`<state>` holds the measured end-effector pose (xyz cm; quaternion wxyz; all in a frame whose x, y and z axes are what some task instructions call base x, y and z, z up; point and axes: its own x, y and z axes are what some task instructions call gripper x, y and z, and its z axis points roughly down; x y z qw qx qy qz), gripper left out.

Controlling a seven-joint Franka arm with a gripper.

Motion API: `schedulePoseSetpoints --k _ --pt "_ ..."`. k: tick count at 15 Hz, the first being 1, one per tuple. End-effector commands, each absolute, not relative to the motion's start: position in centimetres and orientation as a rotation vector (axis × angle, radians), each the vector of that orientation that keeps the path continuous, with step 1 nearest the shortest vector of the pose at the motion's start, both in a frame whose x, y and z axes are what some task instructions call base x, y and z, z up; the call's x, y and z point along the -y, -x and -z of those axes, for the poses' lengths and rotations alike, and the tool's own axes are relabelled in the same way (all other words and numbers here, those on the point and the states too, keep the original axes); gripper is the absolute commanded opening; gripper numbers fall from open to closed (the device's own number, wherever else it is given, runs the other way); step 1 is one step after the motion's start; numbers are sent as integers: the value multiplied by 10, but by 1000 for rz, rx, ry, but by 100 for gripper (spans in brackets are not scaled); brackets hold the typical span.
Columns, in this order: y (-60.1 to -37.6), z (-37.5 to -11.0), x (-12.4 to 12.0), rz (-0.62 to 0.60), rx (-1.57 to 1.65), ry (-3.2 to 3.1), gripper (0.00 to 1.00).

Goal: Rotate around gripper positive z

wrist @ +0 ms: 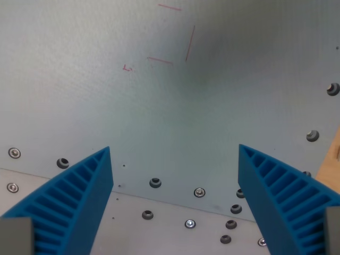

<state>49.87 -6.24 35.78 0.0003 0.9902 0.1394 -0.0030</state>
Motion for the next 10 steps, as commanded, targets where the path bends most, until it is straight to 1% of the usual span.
schedulePoseSetpoints --k 1,10 --pt "-498 -360 62 2 -420 -3112 100" --pt "-498 -360 62 2 -256 -3130 100"
